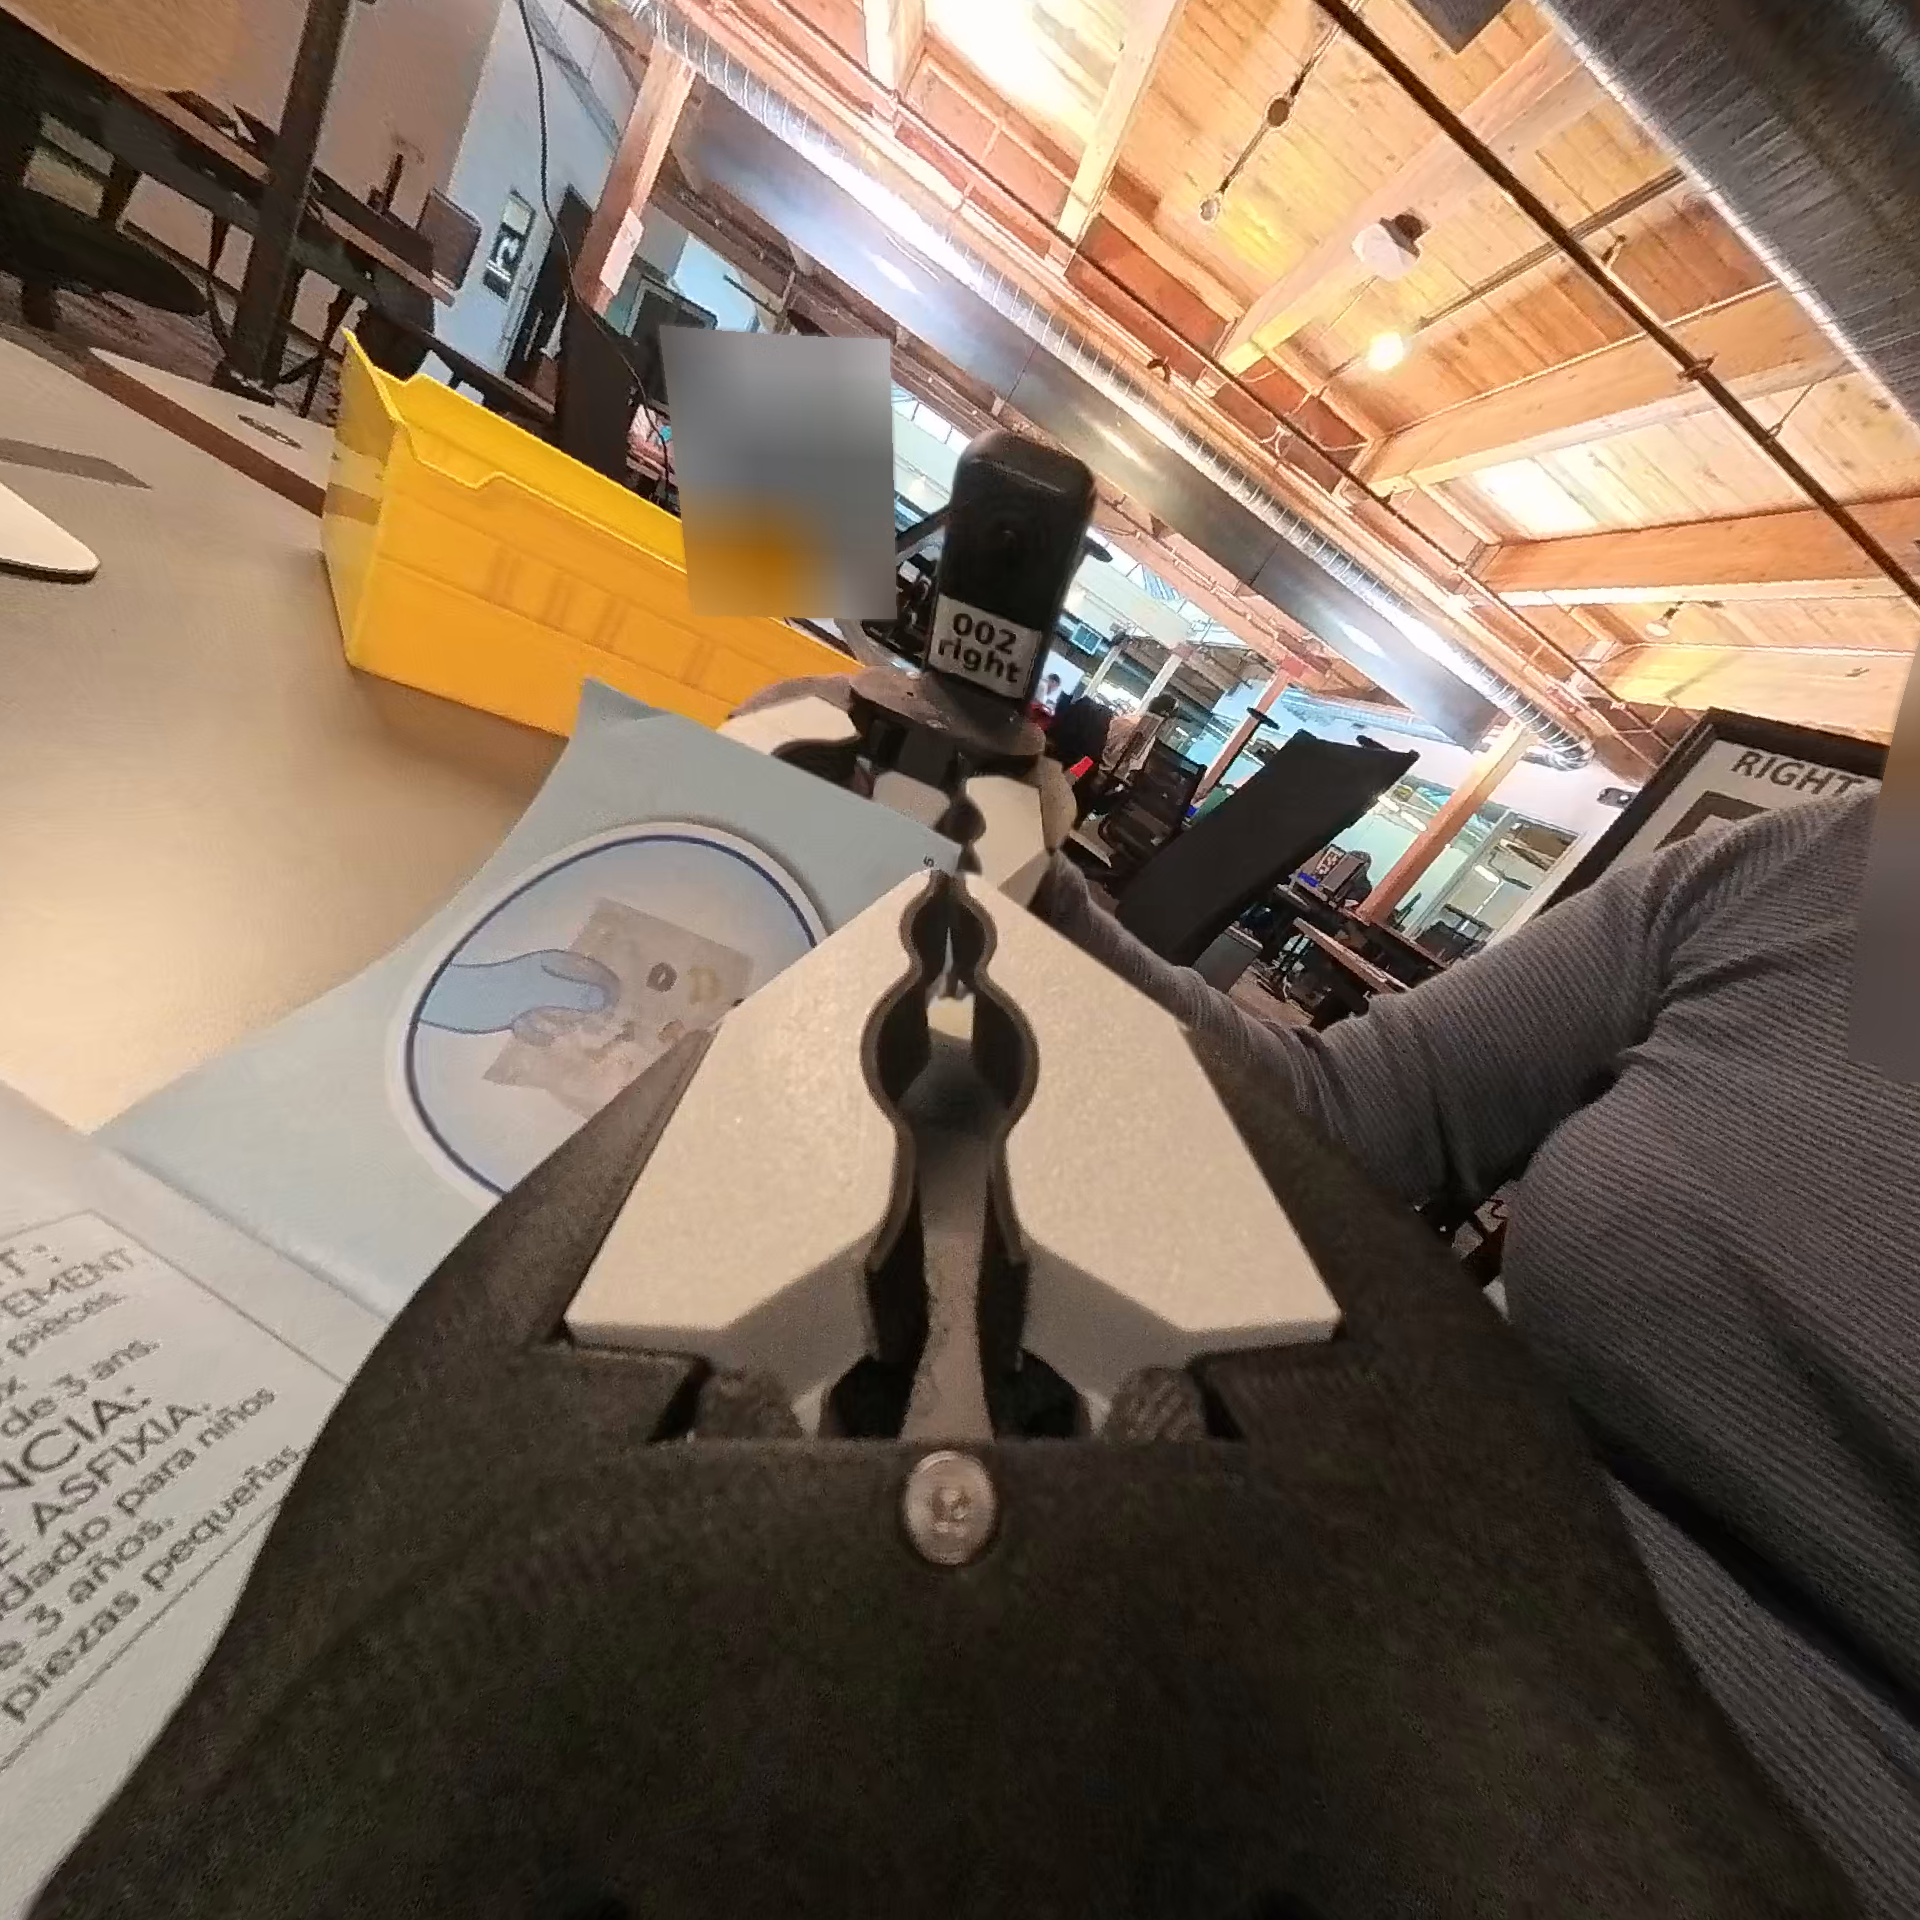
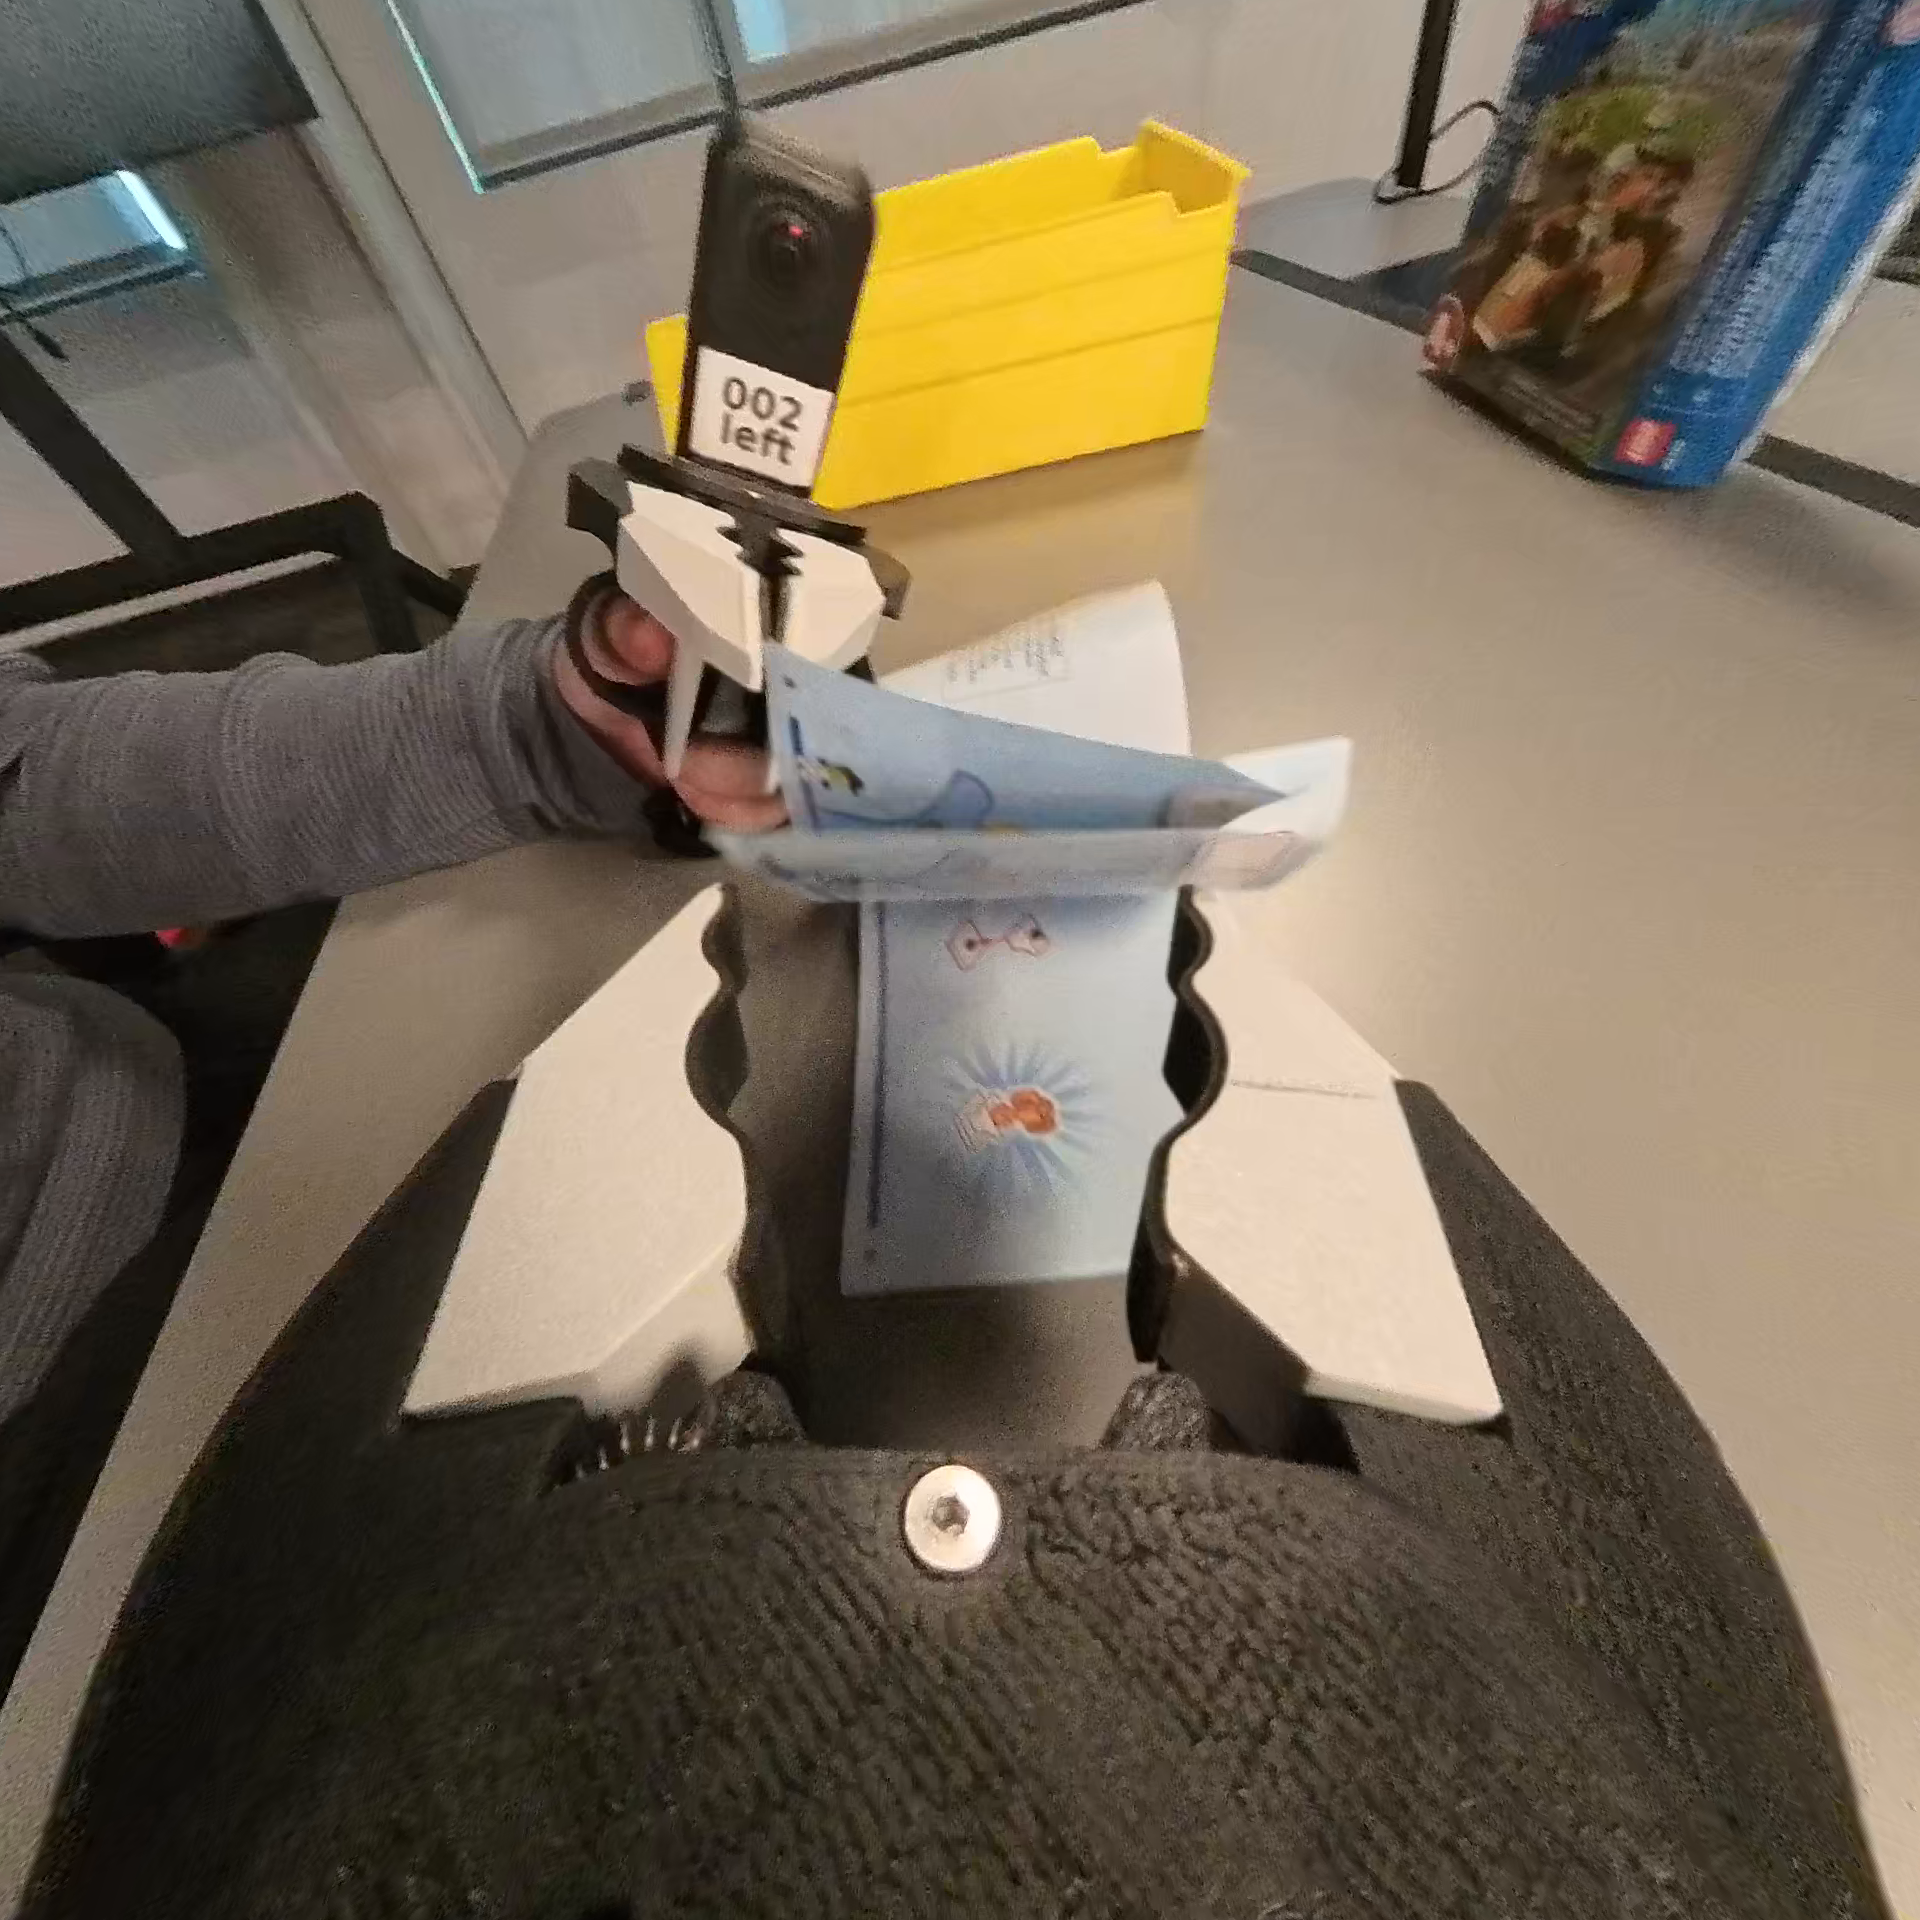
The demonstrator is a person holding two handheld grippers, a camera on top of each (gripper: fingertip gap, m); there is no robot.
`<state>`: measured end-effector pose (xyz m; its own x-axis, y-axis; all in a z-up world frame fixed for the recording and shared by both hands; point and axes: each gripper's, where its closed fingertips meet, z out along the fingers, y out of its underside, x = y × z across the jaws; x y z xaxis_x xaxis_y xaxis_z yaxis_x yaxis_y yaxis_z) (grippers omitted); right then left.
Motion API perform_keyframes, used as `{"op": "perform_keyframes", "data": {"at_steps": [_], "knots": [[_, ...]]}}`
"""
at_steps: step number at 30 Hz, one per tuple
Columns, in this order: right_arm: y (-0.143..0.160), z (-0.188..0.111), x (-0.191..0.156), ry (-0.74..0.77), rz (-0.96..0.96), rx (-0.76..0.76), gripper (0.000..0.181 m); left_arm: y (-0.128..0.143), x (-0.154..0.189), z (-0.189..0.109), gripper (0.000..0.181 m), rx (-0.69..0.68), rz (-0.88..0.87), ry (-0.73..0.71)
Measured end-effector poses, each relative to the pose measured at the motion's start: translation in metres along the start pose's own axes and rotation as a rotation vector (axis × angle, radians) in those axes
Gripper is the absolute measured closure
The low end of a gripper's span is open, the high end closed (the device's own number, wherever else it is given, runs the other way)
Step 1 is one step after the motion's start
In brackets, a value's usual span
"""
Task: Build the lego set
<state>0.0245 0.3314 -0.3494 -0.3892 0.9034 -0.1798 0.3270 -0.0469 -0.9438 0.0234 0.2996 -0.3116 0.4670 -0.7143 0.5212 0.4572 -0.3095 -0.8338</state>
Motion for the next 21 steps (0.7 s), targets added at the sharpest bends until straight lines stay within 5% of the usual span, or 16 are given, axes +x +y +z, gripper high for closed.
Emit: {"op": "perform_keyframes", "data": {"at_steps": [8,16,21], "knots": [[-0.022,-0.041,0.021,0.104,0.008,0.158,0.114,-0.006,0.002,-0.004,0.181,0.048,0.023,0.003],[0.023,-0.013,0.01,0.019,0.04,-0.094,0.13,-0.017,0.007,-0.013,0.181,0.128,0.08,-0.012],[0.026,0.009,0.014,0.091,0.047,-0.136,0.138,-0.026,0.008,-0.033,0.181,0.235,0.18,-0.189]]}}
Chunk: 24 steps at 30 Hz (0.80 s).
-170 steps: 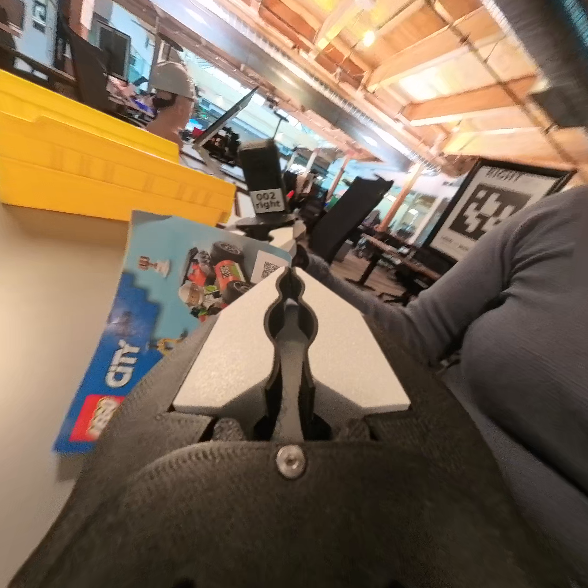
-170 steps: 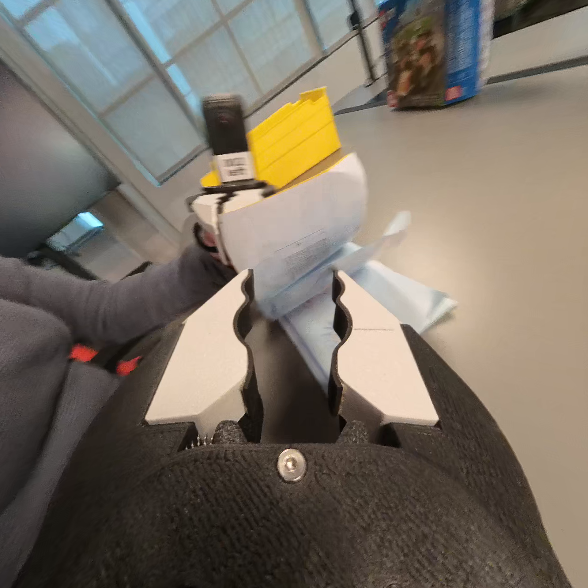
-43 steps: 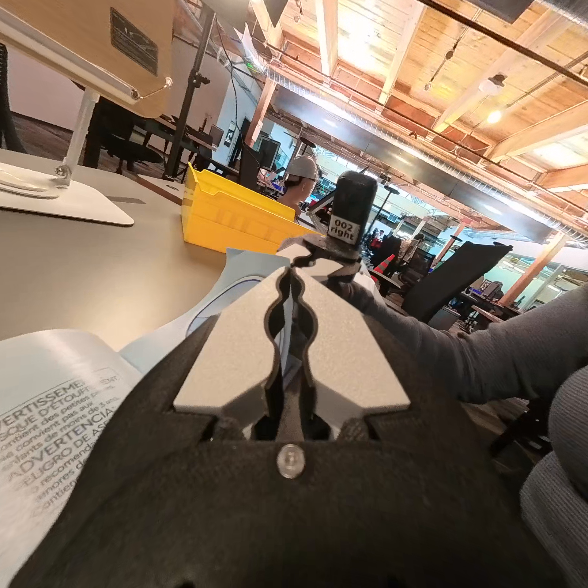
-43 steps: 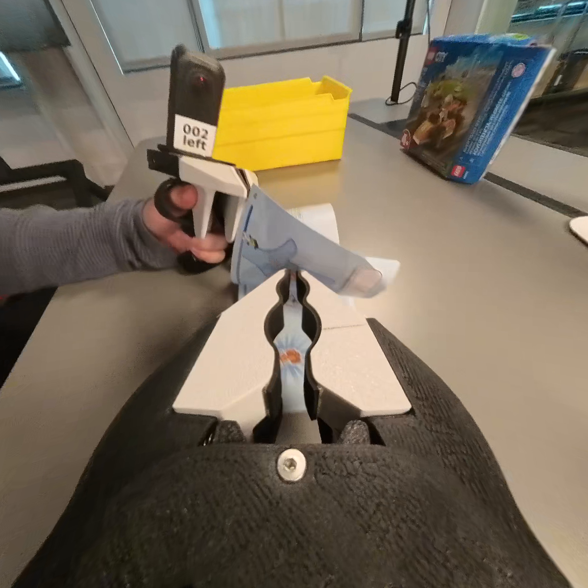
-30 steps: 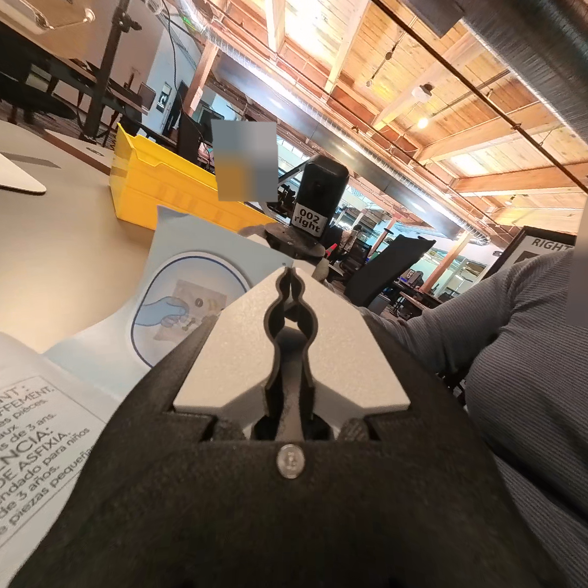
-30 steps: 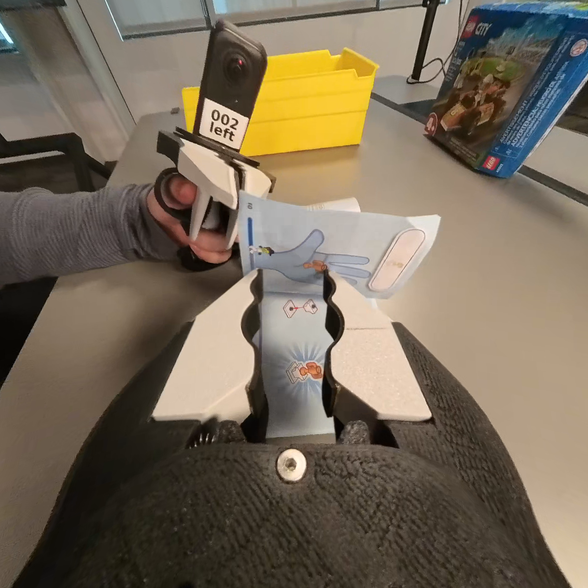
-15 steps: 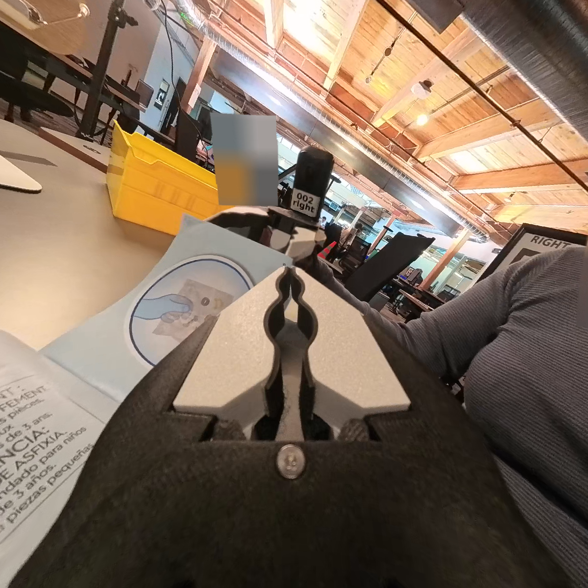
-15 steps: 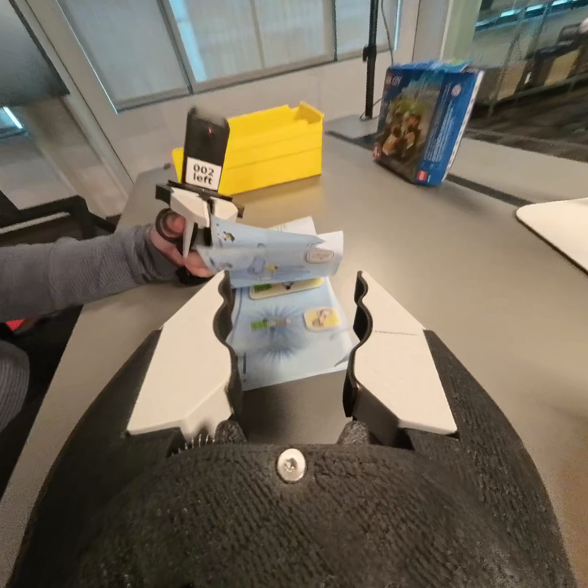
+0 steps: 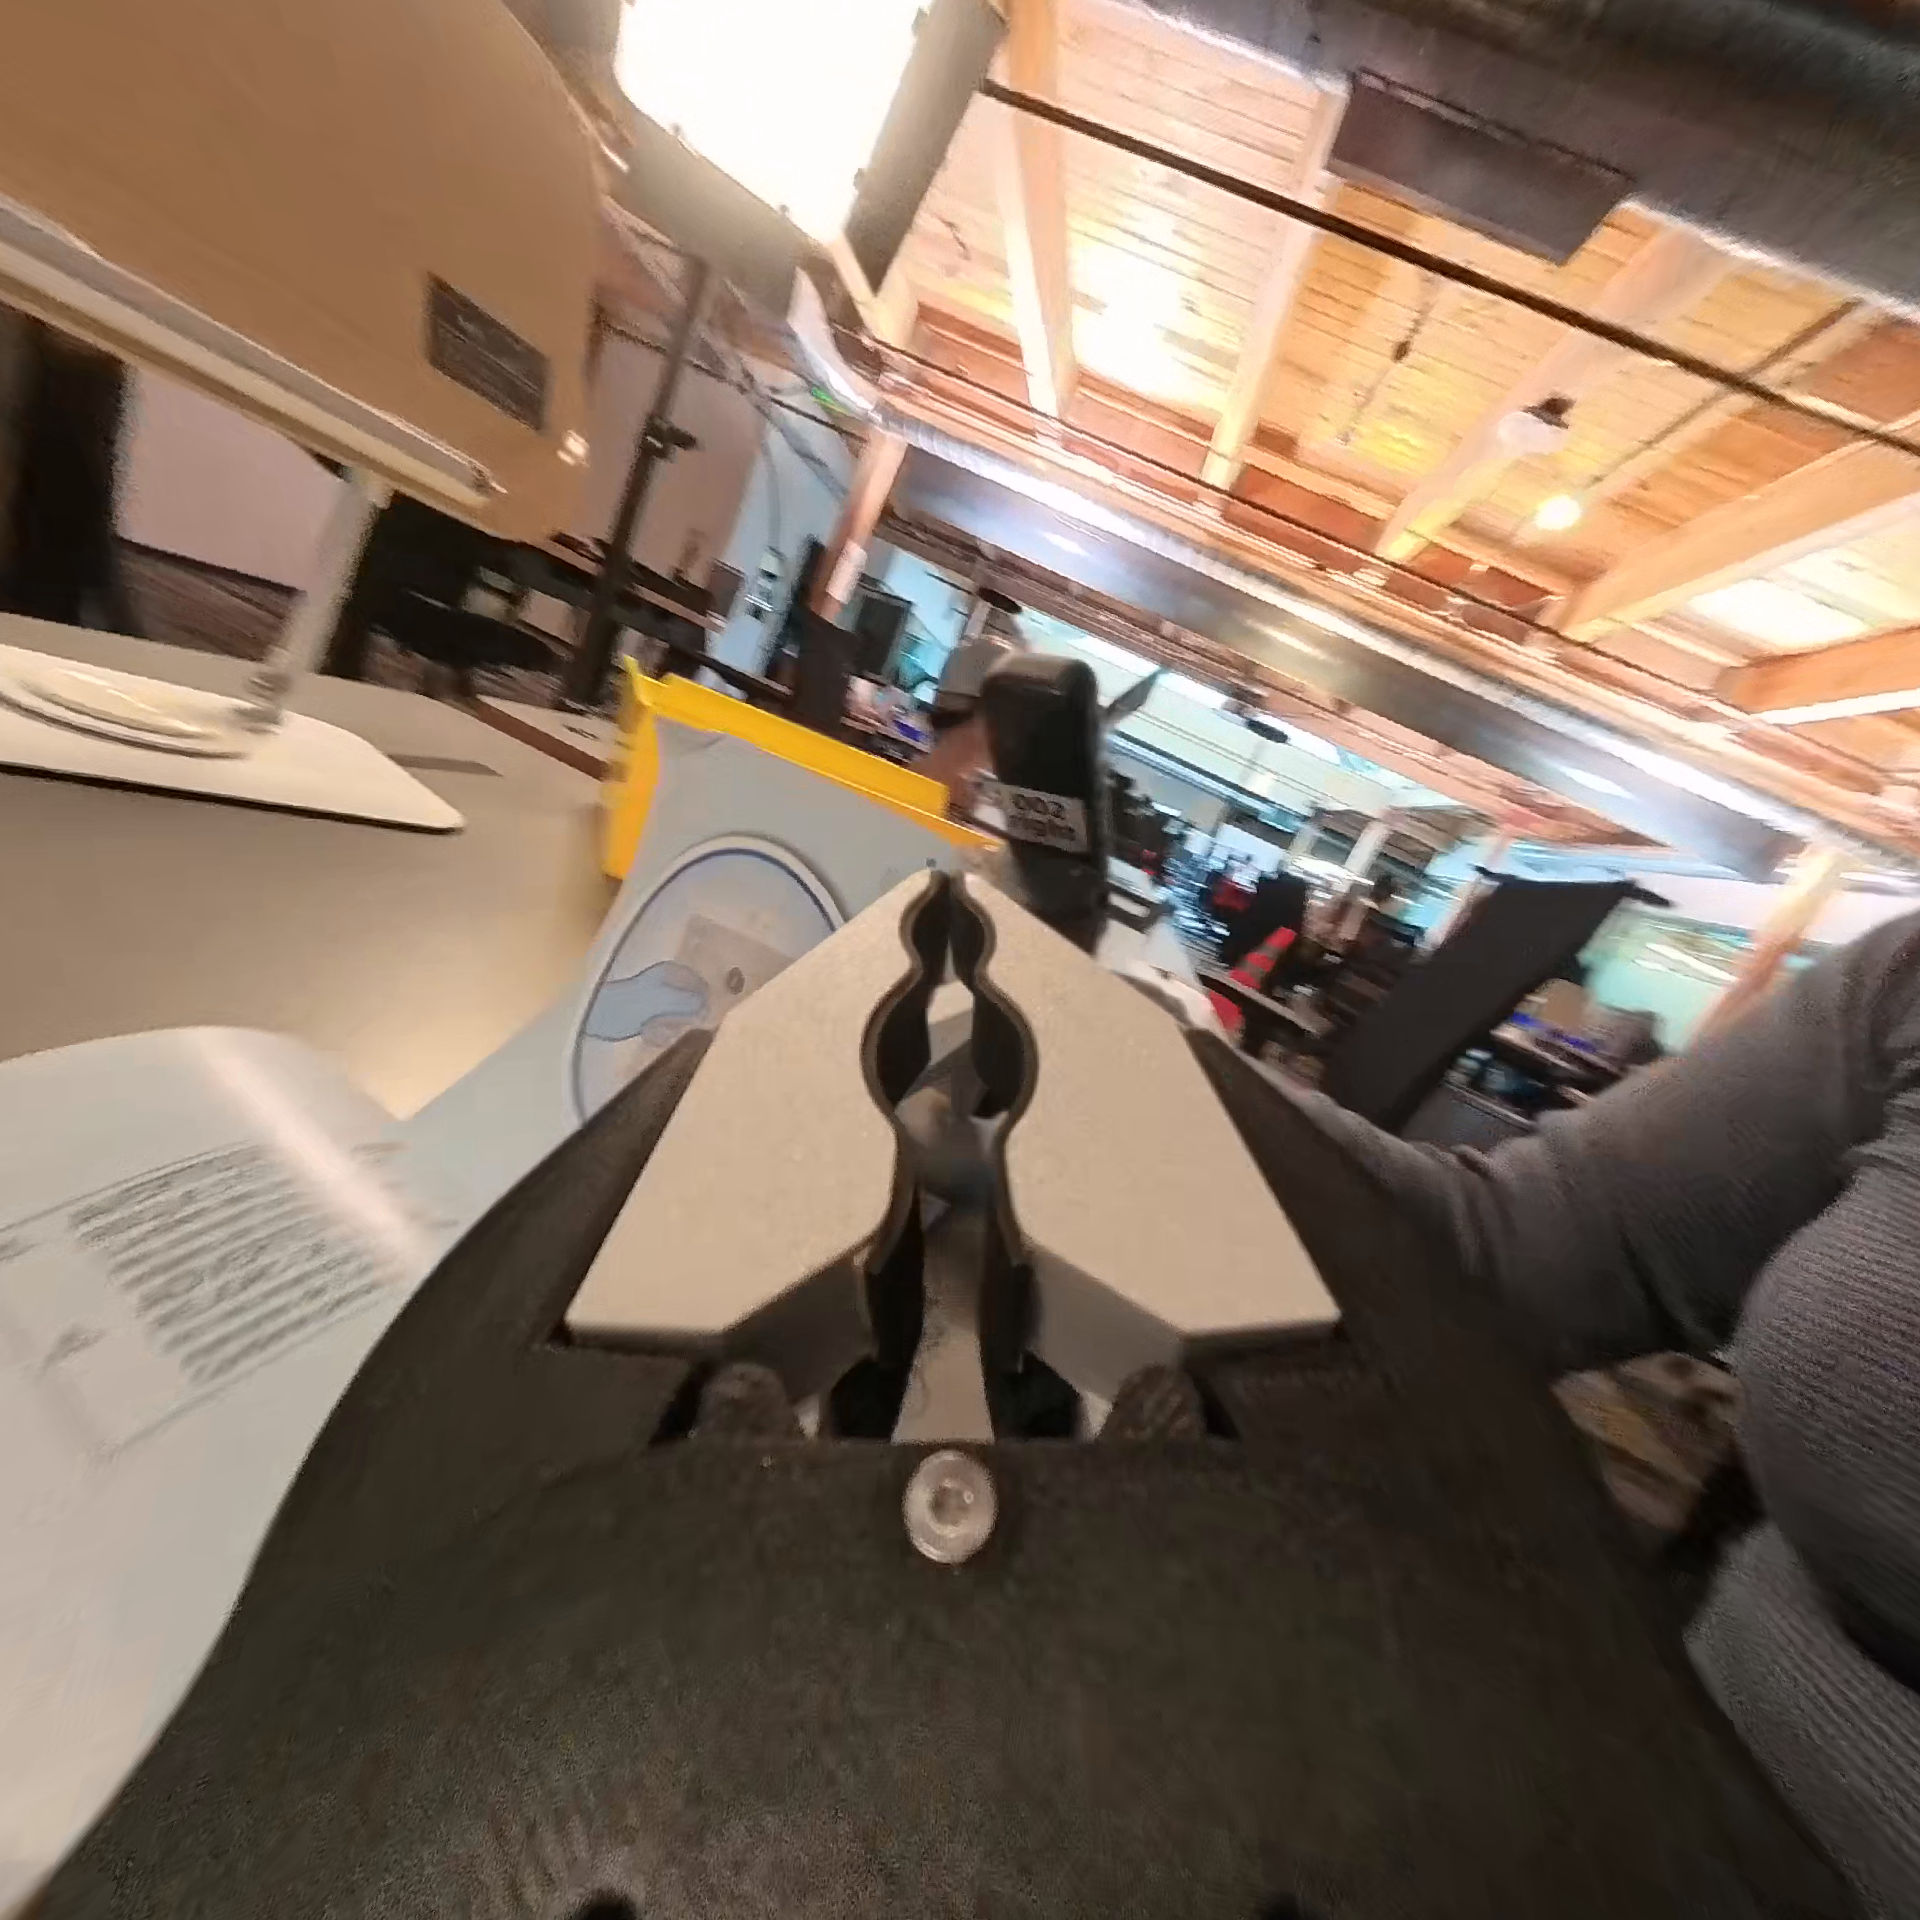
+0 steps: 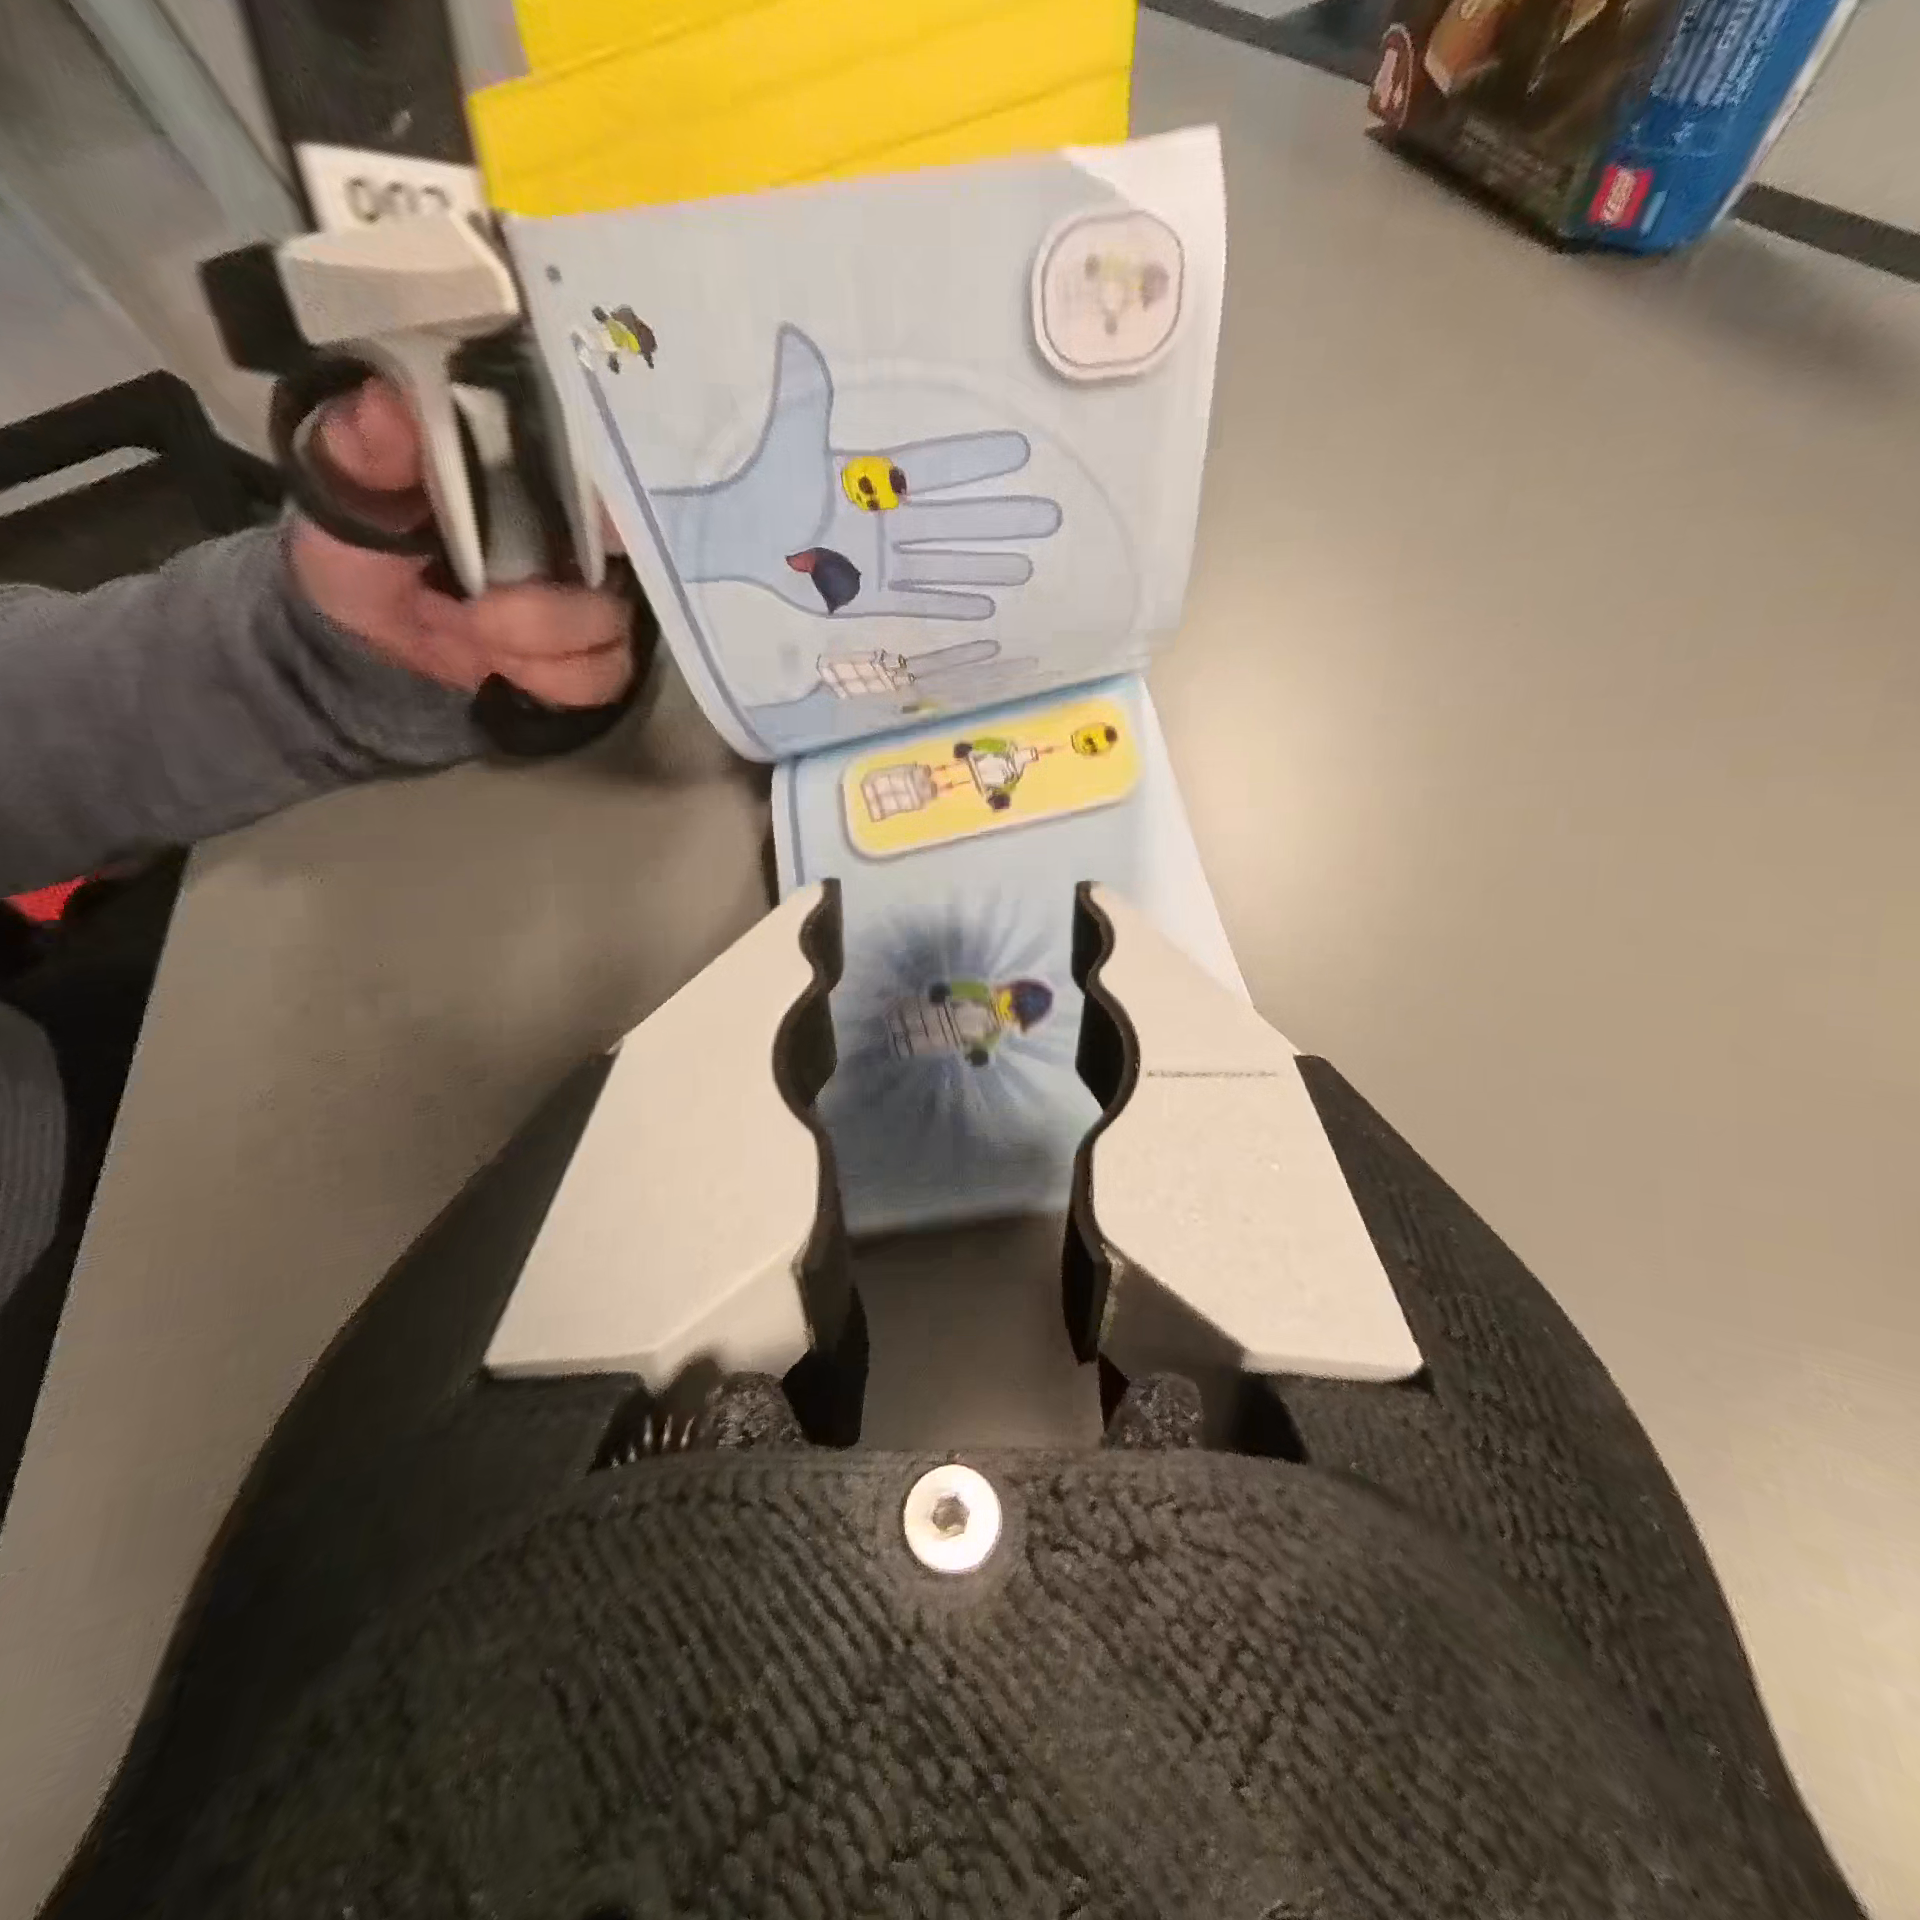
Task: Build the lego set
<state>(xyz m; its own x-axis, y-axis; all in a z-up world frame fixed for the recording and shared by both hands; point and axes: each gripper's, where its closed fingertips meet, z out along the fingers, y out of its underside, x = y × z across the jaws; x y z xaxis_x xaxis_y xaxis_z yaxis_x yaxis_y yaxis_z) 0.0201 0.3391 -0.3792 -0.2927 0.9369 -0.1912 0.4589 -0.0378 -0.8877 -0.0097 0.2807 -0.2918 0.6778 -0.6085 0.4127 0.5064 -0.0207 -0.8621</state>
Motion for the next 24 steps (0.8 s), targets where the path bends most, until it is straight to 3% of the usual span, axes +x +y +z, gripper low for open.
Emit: {"op": "perform_keyframes", "data": {"at_steps": [4,8,15,24], "knots": [[-0.003,0.029,-0.003,0.102,-0.014,-0.047,0.14,-0.013,-0.016,-0.026,0.181,0.079,0.11,-0.248],[-0.019,0.057,-0.013,0.086,0.087,-0.002,0.138,-0.026,-0.035,-0.057,0.181,0.165,0.118,-0.471],[-0.023,0.101,-0.016,0.123,0.151,-0.085,0.131,-0.043,-0.046,-0.092,0.181,0.287,0.159,-0.683],[-0.025,0.116,-0.016,0.153,0.144,-0.098,0.128,-0.061,-0.044,-0.127,0.18,0.399,0.195,-0.771]]}}
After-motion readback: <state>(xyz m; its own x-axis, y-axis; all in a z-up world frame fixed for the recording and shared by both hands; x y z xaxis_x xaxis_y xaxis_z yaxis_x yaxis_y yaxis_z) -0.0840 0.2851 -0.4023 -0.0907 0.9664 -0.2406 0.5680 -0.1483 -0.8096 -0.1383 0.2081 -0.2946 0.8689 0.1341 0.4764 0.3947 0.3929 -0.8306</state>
